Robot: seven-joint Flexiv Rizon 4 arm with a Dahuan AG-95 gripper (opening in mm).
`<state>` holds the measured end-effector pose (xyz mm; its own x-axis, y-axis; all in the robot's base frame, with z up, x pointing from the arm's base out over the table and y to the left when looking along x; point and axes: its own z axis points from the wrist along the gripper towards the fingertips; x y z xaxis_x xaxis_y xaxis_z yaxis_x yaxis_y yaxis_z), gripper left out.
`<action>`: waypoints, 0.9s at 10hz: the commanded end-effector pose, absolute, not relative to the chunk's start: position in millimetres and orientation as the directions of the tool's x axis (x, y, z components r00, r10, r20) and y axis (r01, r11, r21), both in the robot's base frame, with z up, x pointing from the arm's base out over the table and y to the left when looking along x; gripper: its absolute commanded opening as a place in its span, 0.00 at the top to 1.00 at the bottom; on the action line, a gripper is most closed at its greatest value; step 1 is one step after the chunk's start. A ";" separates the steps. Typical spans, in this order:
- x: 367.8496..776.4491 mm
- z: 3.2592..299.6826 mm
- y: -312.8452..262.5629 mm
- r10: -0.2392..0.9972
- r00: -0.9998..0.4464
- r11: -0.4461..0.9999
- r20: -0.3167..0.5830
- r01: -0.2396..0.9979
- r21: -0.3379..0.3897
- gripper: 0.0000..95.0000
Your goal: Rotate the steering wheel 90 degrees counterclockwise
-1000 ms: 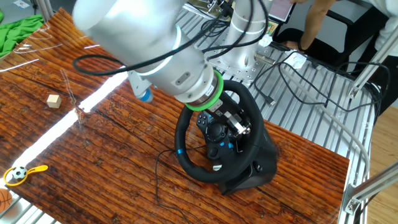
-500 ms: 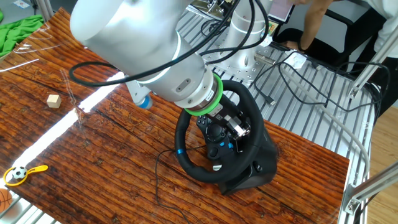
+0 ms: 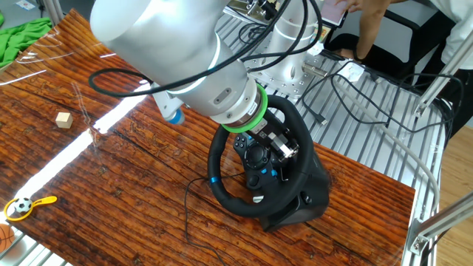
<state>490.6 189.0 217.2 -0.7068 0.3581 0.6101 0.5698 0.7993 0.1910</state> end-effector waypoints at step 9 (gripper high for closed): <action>482.4 214.0 177.7 0.324 -0.727 0.820 0.606 0.535 0.203 1.00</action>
<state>483.1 177.1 213.8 -0.7260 0.3230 0.6071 0.5342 0.8209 0.2020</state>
